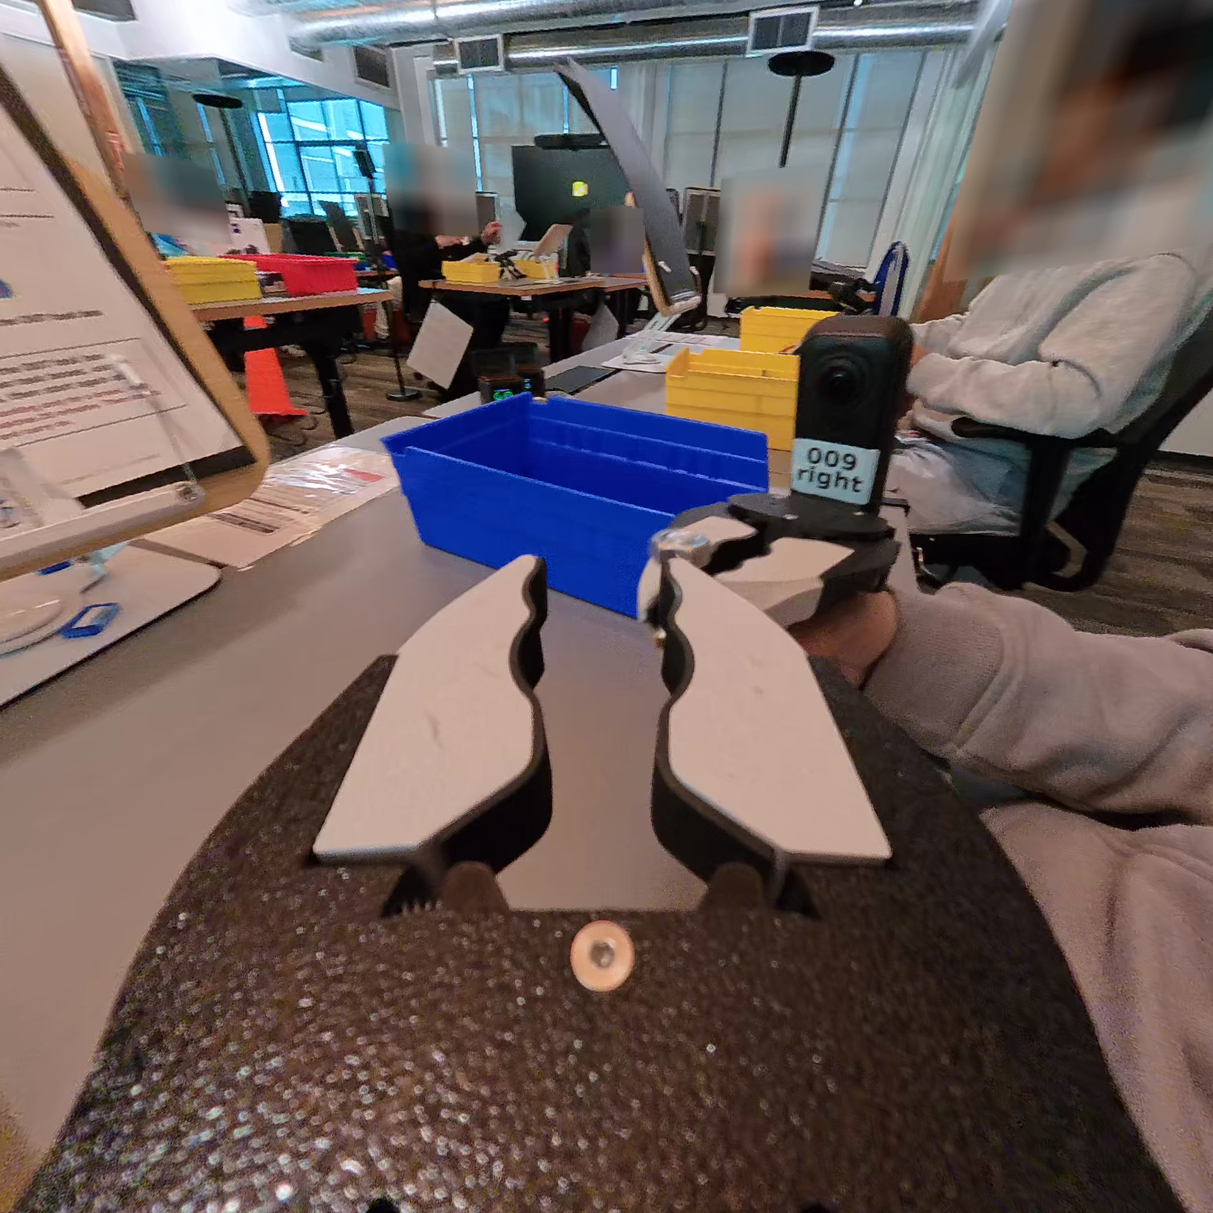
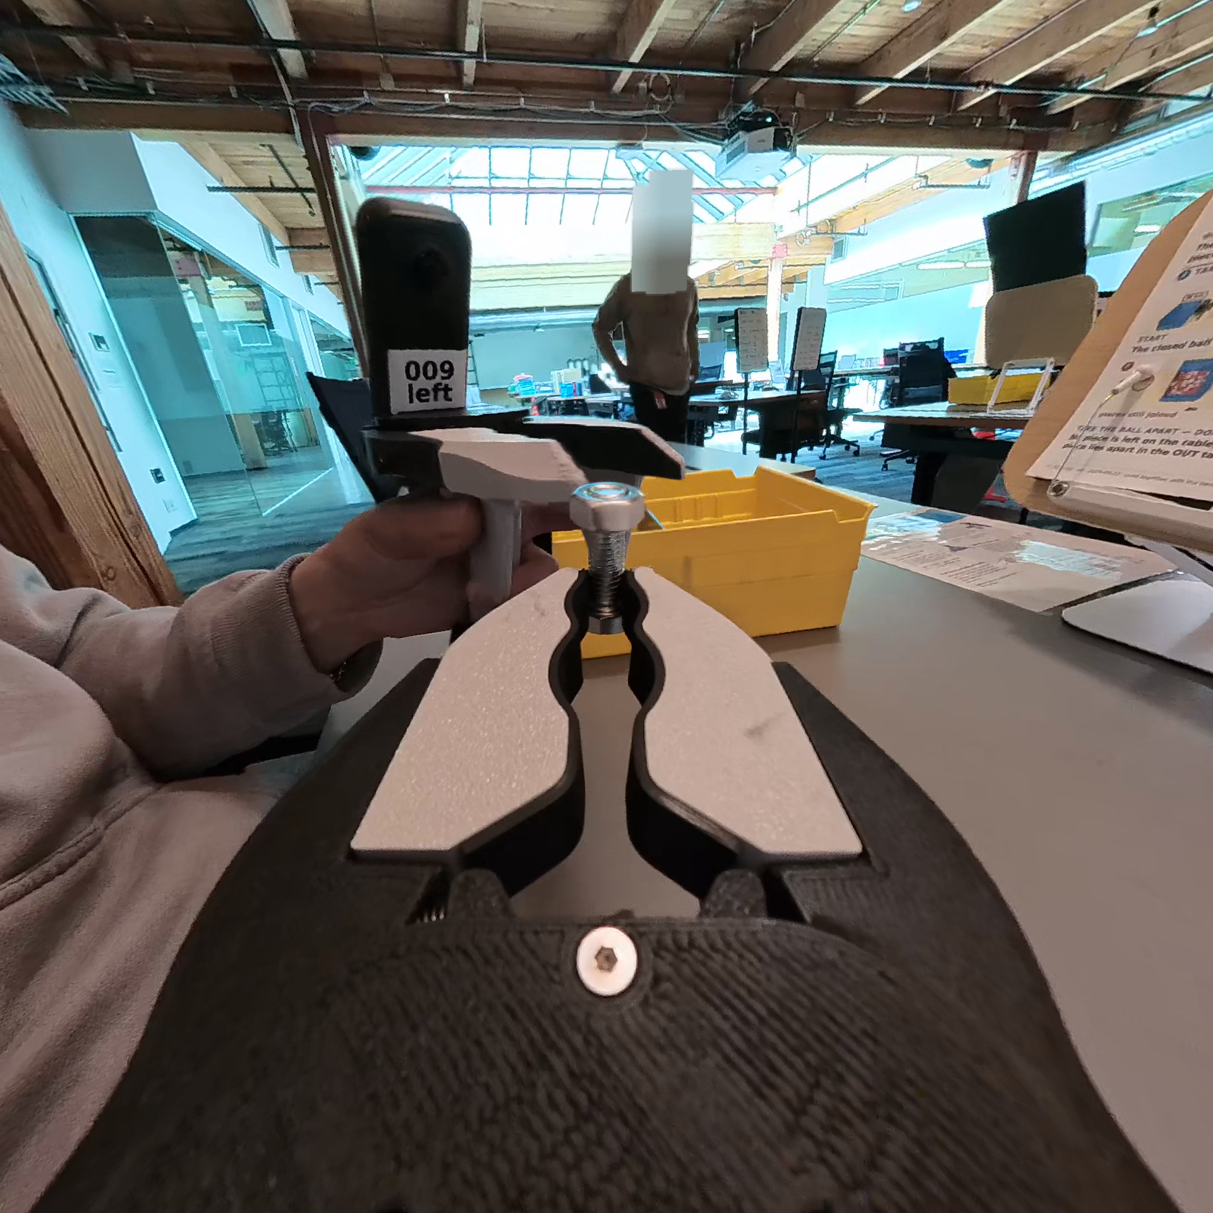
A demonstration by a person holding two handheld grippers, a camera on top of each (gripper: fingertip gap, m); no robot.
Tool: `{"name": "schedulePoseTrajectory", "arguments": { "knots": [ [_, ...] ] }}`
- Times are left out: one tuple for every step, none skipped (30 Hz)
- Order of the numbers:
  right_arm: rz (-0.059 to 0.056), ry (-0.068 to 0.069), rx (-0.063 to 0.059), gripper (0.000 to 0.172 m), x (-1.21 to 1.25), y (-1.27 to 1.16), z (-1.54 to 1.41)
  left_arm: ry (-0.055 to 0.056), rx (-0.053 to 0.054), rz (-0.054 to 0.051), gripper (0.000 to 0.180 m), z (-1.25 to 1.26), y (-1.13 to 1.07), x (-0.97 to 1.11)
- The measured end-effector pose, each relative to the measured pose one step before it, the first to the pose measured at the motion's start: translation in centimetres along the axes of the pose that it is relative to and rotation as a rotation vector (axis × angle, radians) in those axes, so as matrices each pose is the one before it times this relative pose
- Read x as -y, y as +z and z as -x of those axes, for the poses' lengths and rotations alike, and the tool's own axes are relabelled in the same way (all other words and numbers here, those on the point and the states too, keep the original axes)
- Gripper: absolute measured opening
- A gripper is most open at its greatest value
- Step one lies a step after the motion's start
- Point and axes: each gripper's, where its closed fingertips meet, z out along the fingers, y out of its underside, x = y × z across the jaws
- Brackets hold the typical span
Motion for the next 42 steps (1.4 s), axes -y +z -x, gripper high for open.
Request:
{"name": "schedulePoseTrajectory", "arguments": {
  "knots": [
    [-0.0007, -0.0061, -0.0117, 0.009, 0.139, -0.111, -0.169, -0.0074, 0.0038, -0.0039, 0.032, 0.379, -0.308, 0.091],
    [0.0069, -0.0082, -0.0072, 0.009, 0.013, -0.072, -0.101, -0.0128, -0.0048, -0.0067, 0.032, 0.212, -0.252, 0.124],
    [0.0073, -0.0080, -0.0055, 0.009, -0.044, -0.014, -0.068, -0.0136, -0.0065, -0.0095, 0.032, 0.104, -0.175, 0.144],
    [0.0042, -0.0064, -0.0059, 0.009, -0.046, 0.019, -0.051, -0.0109, -0.0082, -0.0126, 0.032, -0.029, -0.088, 0.173],
    [0.0016, -0.0019, -0.0018, 0.009, -0.025, 0.061, 0.009, -0.0080, -0.0136, -0.0137, 0.033, -0.192, 0.025, 0.143],
    [0.0011, 0.0008, 0.0007, 0.009, -0.050, 0.084, 0.043, -0.0088, -0.0168, -0.0110, 0.034, -0.293, 0.133, 0.073],
    [0.0048, -0.0003, -0.0051, 0.009, -0.107, 0.113, -0.018, -0.0104, -0.0172, -0.0066, 0.035, -0.330, 0.212, -0.010],
    [0.0092, -0.0039, -0.0077, 0.009, -0.164, 0.132, -0.024, -0.0084, -0.0169, -0.0027, 0.036, -0.345, 0.242, -0.089],
    [0.0097, -0.0058, -0.0029, 0.009, -0.183, 0.149, 0.061, -0.0024, -0.0143, -0.0007, 0.036, -0.322, 0.257, -0.125],
    [0.0064, -0.0046, -0.0002, 0.009, -0.135, 0.152, 0.111, 0.0017, -0.0087, -0.0005, 0.037, -0.258, 0.238, -0.141],
    [0.0034, -0.0020, -0.0007, 0.009, -0.084, 0.175, 0.125, 0.0010, -0.0046, 0.0012, 0.037, -0.186, 0.226, -0.161],
    [0.0018, 0.0002, 0.0003, 0.009, -0.050, 0.173, 0.129, -0.0011, -0.0039, 0.0046, 0.037, -0.146, 0.223, -0.200],
    [-0.0002, 0.0001, 0.0034, 0.009, -0.001, 0.158, 0.173, -0.0025, -0.0018, 0.0071, 0.037, -0.070, 0.198, -0.234],
    [-0.0004, 0.0001, 0.0023, 0.009, 0.014, 0.141, 0.155, -0.0029, 0.0022, 0.0072, 0.037, 0.010, 0.156, -0.239],
    [0.0015, -0.0008, 0.0029, 0.009, -0.012, 0.138, 0.158, -0.0029, 0.0033, 0.0036, 0.038, 0.050, 0.096, -0.187],
    [0.0020, -0.0007, 0.0037, 0.009, -0.025, 0.116, 0.154, -0.0043, 0.0025, -0.0005, 0.038, 0.081, 0.052, -0.105],
    [0.0013, 0.0003, 0.0039, 0.009, -0.021, 0.086, 0.135, -0.0054, 0.0015, -0.0031, 0.038, 0.102, -0.007, -0.034],
    [0.0000, 0.0047, -0.0003, 0.009, 0.007, 0.036, 0.007, -0.0040, -0.0015, -0.0047, 0.038, 0.096, -0.091, 0.052],
    [-0.0056, 0.0113, 0.0047, 0.009, 0.101, -0.049, -0.009, -0.0027, -0.0015, -0.0035, 0.038, 0.119, -0.175, 0.103],
    [-0.0057, 0.0109, 0.0025, 0.009, 0.112, -0.113, -0.074, 0.0001, 0.0004, -0.0002, 0.041, 0.171, -0.211, 0.132],
    [-0.0053, 0.0009, -0.0135, 0.009, 0.121, -0.171, -0.282, 0.0054, 0.0072, 0.0017, 0.042, 0.264, -0.281, 0.126],
    [-0.0053, -0.0012, -0.0134, 0.009, 0.139, -0.219, -0.298, 0.0106, 0.0216, 0.0004, 0.041, 0.470, -0.350, 0.152],
    [-0.0103, 0.0029, 0.0041, 0.009, 0.243, -0.222, -0.062, 0.0138, 0.0351, 0.0038, 0.037, 0.676, -0.392, 0.068],
    [-0.0145, 0.0064, 0.0016, 0.009, 0.319, -0.184, -0.046, 0.0159, 0.0349, 0.0083, 0.034, 0.681, -0.353, -0.006],
    [-0.0057, -0.0034, -0.0091, 0.009, 0.201, -0.125, -0.144, 0.0117, 0.0188, 0.0084, 0.033, 0.409, -0.243, -0.019],
    [0.0061, -0.0094, -0.0078, 0.009, 0.018, -0.041, -0.112, 0.0012, -0.0026, 0.0009, 0.033, 0.004, -0.113, 0.090],
    [0.0075, -0.0072, -0.0031, 0.009, -0.053, 0.017, -0.010, -0.0087, -0.0170, -0.0107, 0.034, -0.318, -0.001, 0.247],
    [0.0013, -0.0022, 0.0004, 0.009, -0.010, 0.058, 0.059, -0.0118, -0.0239, -0.0186, 0.035, -0.512, 0.098, 0.314],
    [-0.0005, 0.0015, 0.0023, 0.009, -0.010, 0.094, 0.084, -0.0100, -0.0262, -0.0170, 0.036, -0.625, 0.209, 0.261],
    [0.0023, 0.0015, 0.0002, 0.009, -0.062, 0.109, 0.074, -0.0061, -0.0217, -0.0085, 0.036, -0.593, 0.304, 0.092],
    [0.0035, -0.0002, 0.0005, 0.009, -0.065, 0.132, 0.116, -0.0014, -0.0138, -0.0008, 0.037, -0.475, 0.341, -0.061],
    [0.0071, -0.0046, 0.0046, 0.009, -0.120, 0.145, 0.188, 0.0024, -0.0072, 0.0018, 0.038, -0.363, 0.351, -0.158],
    [0.0073, -0.0080, 0.0048, 0.009, -0.103, 0.145, 0.217, 0.0031, -0.0003, 0.0029, 0.038, -0.185, 0.298, -0.220],
    [0.0017, -0.0048, 0.0063, 0.009, -0.006, 0.113, 0.231, 0.0013, 0.0045, 0.0068, 0.038, -0.022, 0.241, -0.295],
    [-0.0006, 0.0031, 0.0065, 0.009, 0.067, 0.079, 0.176, -0.0027, 0.0019, 0.0059, 0.039, 0.057, 0.149, -0.261],
    [0.0065, 0.0011, 0.0019, 0.009, -0.033, 0.031, 0.041, -0.0084, -0.0013, -0.0007, 0.039, 0.102, -0.002, -0.091],
    [0.0063, -0.0018, -0.0066, 0.009, -0.034, -0.028, -0.104, -0.0088, 0.0021, -0.0005, 0.040, 0.209, -0.120, 0.001],
    [0.0027, 0.0025, -0.0129, 0.009, 0.007, -0.087, -0.246, -0.0038, 0.0076, 0.0015, 0.041, 0.297, -0.203, 0.028],
    [-0.0044, 0.0084, -0.0134, 0.009, 0.100, -0.168, -0.346, -0.0009, 0.0125, -0.0024, 0.042, 0.357, -0.271, 0.110],
    [-0.0074, 0.0102, -0.0071, 0.009, 0.142, -0.216, -0.294, -0.0042, 0.0259, -0.0028, 0.043, 0.543, -0.339, 0.143],
    [-0.0117, -0.0014, 0.0055, 0.009, 0.203, -0.258, -0.088, -0.0049, 0.0476, -0.0007, 0.032, 0.873, -0.402, 0.125],
    [-0.0008, -0.0062, -0.0022, 0.009, 0.081, -0.205, -0.104, 0.0042, 0.0415, -0.0052, 0.029, 0.784, -0.395, 0.185]
  ]
}}
